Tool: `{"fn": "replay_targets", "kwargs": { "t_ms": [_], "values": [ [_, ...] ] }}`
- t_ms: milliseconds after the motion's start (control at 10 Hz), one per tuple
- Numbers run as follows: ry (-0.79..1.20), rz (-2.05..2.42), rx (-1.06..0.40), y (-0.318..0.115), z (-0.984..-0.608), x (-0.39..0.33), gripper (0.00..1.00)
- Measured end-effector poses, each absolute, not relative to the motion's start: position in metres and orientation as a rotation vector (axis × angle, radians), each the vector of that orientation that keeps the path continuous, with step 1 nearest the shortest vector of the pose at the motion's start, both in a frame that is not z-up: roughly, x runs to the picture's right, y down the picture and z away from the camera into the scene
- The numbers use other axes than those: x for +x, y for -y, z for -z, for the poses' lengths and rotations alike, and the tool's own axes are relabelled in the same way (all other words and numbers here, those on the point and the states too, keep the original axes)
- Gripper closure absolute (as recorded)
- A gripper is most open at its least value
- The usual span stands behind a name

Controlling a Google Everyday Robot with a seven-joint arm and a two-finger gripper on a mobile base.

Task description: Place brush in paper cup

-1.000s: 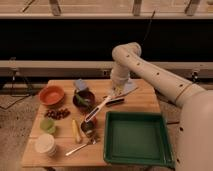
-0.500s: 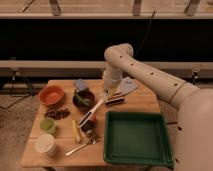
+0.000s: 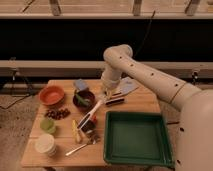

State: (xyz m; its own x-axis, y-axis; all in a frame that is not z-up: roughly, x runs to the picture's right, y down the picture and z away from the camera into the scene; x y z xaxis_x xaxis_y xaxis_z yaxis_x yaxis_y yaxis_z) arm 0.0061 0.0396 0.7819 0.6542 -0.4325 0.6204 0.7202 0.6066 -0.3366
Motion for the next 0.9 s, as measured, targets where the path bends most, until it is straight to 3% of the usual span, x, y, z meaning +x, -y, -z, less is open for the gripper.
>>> {"fn": "replay_targets", "kwargs": {
  "t_ms": [400, 900],
  "values": [
    [0.542, 0.711, -0.604, -0.043, -0.778, 0.000, 1.00],
    [0.647, 0.785, -0.574, -0.051, -0.756, -0.102, 1.00]
  ]
}}
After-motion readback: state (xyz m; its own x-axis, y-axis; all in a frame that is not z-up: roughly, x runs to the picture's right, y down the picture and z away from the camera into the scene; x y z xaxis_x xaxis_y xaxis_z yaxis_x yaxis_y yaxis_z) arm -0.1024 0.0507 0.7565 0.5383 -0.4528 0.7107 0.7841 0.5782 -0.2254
